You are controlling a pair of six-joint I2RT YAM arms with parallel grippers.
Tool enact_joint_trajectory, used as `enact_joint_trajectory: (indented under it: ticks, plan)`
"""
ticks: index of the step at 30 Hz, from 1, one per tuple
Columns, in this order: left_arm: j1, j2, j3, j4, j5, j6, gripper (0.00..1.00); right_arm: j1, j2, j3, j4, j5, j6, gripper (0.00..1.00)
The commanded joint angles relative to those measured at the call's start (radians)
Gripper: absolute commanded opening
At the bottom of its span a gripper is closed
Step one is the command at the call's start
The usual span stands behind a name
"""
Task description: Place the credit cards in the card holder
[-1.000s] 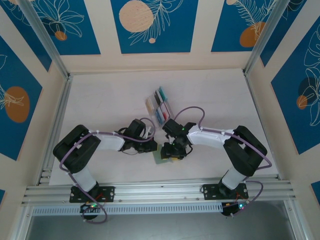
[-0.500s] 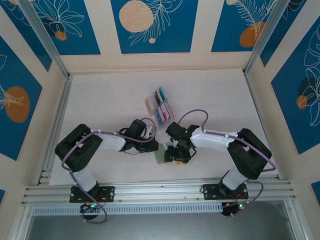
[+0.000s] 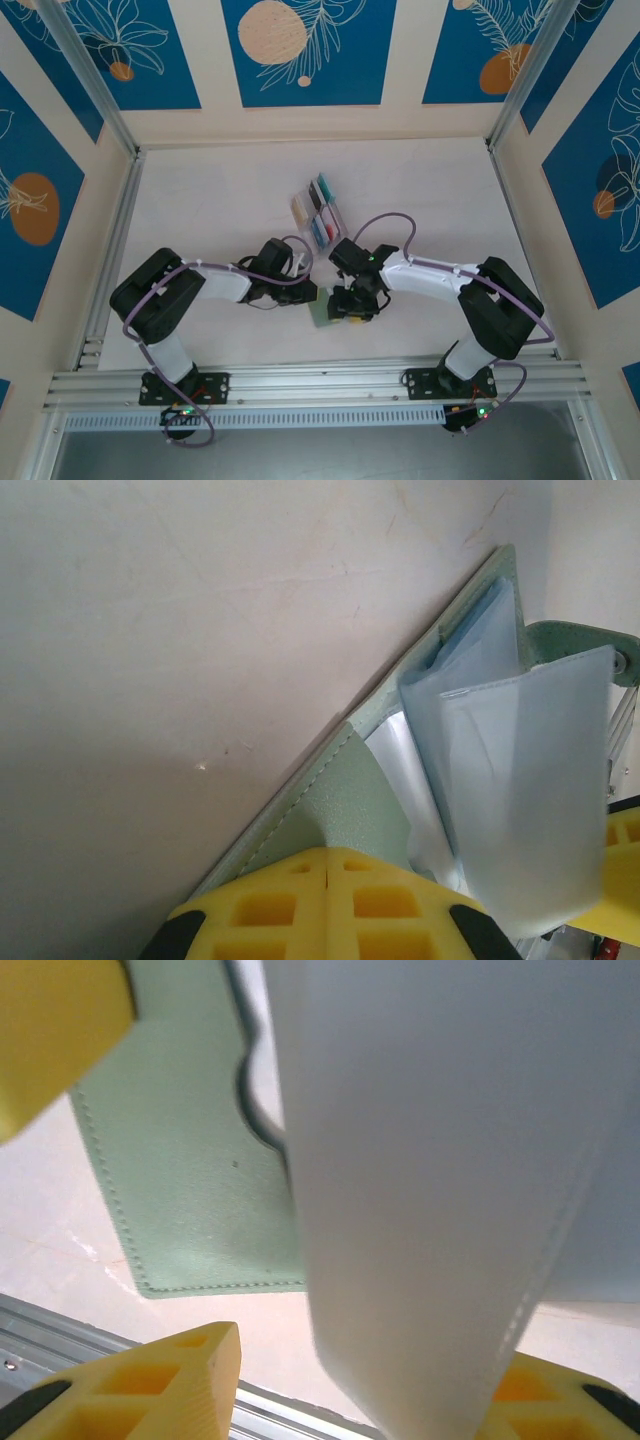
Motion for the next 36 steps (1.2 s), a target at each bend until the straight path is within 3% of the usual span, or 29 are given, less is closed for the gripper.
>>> enact_joint_trajectory:
  ticks: [1,8,17,32,36]
  plan:
    - [-0.034,0.124,-0.052,-0.071,-0.119,0.000,0.00,0.001,-0.013,0.038,-0.070,0.030,-0.024,0.46]
    - [-0.033,0.126,-0.048,-0.065,-0.113,-0.004,0.00,0.001,-0.007,0.073,-0.049,0.029,-0.061,0.47]
    - [-0.027,0.092,-0.013,-0.078,-0.085,-0.022,0.00,0.003,0.077,0.081,0.148,-0.093,-0.070,0.51]
    - [0.151,-0.062,-0.012,-0.038,0.094,-0.083,0.00,-0.001,0.149,0.022,0.294,-0.128,-0.044,0.61]
    - [0.197,-0.150,-0.009,-0.111,0.096,-0.061,0.00,-0.003,0.159,0.019,0.316,-0.135,-0.038,0.61]
